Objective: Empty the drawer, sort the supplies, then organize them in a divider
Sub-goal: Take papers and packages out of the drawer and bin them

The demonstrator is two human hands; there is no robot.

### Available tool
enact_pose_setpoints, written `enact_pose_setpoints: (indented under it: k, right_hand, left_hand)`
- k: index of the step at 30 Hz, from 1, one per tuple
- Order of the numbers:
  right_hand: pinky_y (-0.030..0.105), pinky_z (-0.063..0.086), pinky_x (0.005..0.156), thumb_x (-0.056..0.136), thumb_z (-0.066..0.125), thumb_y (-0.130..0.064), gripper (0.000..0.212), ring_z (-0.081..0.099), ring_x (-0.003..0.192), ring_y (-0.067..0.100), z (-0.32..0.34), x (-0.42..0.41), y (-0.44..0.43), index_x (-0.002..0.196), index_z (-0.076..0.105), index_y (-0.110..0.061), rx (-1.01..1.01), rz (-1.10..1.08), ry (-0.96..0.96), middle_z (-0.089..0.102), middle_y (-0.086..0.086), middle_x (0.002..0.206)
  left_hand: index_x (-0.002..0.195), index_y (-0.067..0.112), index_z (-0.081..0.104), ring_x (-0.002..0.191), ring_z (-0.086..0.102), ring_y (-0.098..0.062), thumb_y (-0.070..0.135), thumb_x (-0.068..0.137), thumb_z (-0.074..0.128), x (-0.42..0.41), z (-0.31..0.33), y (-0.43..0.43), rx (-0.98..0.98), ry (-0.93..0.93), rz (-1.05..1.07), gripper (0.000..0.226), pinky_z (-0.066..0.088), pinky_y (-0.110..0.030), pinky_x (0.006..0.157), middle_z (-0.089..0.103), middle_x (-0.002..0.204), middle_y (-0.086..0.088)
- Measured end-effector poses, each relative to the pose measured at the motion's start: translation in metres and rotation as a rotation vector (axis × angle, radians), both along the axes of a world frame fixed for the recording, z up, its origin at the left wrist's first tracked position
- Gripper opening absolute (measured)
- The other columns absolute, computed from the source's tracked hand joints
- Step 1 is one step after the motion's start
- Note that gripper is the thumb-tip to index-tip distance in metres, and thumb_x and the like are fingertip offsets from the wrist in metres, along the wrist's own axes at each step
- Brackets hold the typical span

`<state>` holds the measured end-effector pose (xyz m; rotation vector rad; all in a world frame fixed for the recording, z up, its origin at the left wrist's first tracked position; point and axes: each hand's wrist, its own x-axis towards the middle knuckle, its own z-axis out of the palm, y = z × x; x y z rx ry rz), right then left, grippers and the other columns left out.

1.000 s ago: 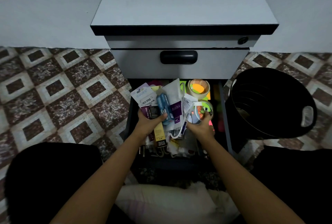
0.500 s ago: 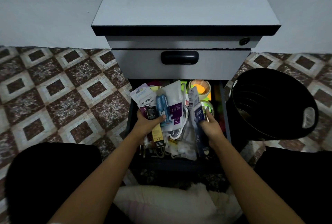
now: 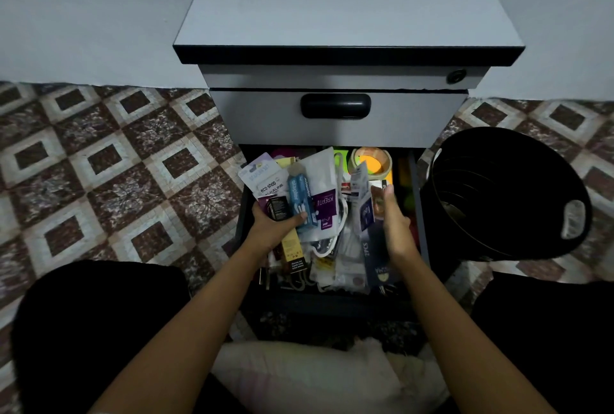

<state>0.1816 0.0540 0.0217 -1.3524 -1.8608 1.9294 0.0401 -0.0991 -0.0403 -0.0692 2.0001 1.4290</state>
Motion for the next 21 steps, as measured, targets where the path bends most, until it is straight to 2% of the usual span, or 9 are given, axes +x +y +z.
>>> enact_pose_setpoints:
  k: [2, 4, 7, 10, 13, 16, 21]
  right_hand:
    - [0.049, 0.011, 0.116, 0.092, 0.025, -0.063, 0.056, 0.011, 0.144, 0.027, 0.002, -0.001, -0.004, 0.14, 0.035, -0.037, 0.036, 0.028, -0.04, 0.011, 0.009, 0.156]
    - [0.047, 0.016, 0.113, 0.09, 0.029, -0.063, 0.046, 0.019, 0.14, 0.029, 0.003, -0.003, -0.007, 0.129, 0.044, -0.043, 0.093, 0.098, -0.048, 0.015, 0.012, 0.152]
    - [0.036, 0.027, 0.107, 0.083, 0.046, -0.063, 0.033, 0.033, 0.119, 0.017, -0.004, -0.007, -0.011, 0.108, 0.055, -0.043, 0.162, 0.123, -0.034, 0.026, 0.007, 0.141]
    - [0.034, 0.036, 0.101, 0.086, 0.056, -0.053, 0.026, 0.04, 0.119, 0.028, -0.014, -0.011, -0.014, 0.106, 0.059, -0.038, 0.233, 0.076, -0.117, 0.026, 0.005, 0.118]
    - [0.034, 0.035, 0.094, 0.085, 0.058, -0.051, 0.034, 0.037, 0.119, 0.033, -0.013, -0.013, -0.019, 0.114, 0.058, -0.034, 0.303, 0.082, -0.21, 0.029, 0.007, 0.117]
    - [0.042, 0.032, 0.099, 0.083, 0.06, -0.054, 0.041, 0.033, 0.124, 0.036, -0.014, -0.016, -0.02, 0.12, 0.053, -0.039, 0.362, 0.11, -0.284, 0.03, 0.009, 0.123]
    - [0.055, 0.024, 0.105, 0.07, 0.061, -0.071, 0.069, 0.02, 0.134, 0.035, -0.017, -0.018, -0.024, 0.13, 0.035, -0.048, 0.479, 0.222, -0.399, 0.016, 0.016, 0.143]
  left_hand:
    - [0.146, 0.015, 0.012, 0.126, 0.044, -0.026, 0.023, 0.071, 0.081, 0.0, 0.001, 0.001, -0.007, 0.01, 0.0, 0.102, 0.038, -0.045, 0.107, 0.042, 0.141, -0.008]
    - [0.146, 0.014, 0.011, 0.127, 0.044, -0.026, 0.023, 0.072, 0.08, 0.001, 0.001, 0.002, -0.009, 0.018, -0.003, 0.102, 0.038, -0.045, 0.107, 0.041, 0.141, -0.008]
    - [0.146, 0.014, 0.01, 0.128, 0.043, -0.026, 0.022, 0.073, 0.079, 0.003, 0.003, 0.002, -0.011, 0.027, -0.011, 0.101, 0.037, -0.044, 0.107, 0.04, 0.142, -0.008]
    - [0.146, 0.014, 0.008, 0.129, 0.042, -0.026, 0.02, 0.074, 0.078, 0.005, 0.005, 0.002, -0.006, 0.03, -0.022, 0.101, 0.036, -0.042, 0.108, 0.039, 0.142, -0.008]
    - [0.147, 0.014, 0.008, 0.128, 0.042, -0.026, 0.022, 0.074, 0.079, 0.005, 0.005, 0.001, -0.014, 0.026, -0.028, 0.102, 0.037, -0.043, 0.108, 0.039, 0.142, -0.008]
    - [0.147, 0.015, 0.008, 0.127, 0.043, -0.026, 0.022, 0.073, 0.08, 0.006, 0.006, 0.002, -0.014, 0.023, -0.025, 0.103, 0.038, -0.044, 0.107, 0.04, 0.142, -0.008]
    - [0.147, 0.02, 0.006, 0.122, 0.049, -0.028, 0.029, 0.07, 0.081, 0.007, 0.012, 0.004, -0.005, 0.008, -0.079, 0.107, 0.041, -0.047, 0.104, 0.043, 0.14, -0.008]
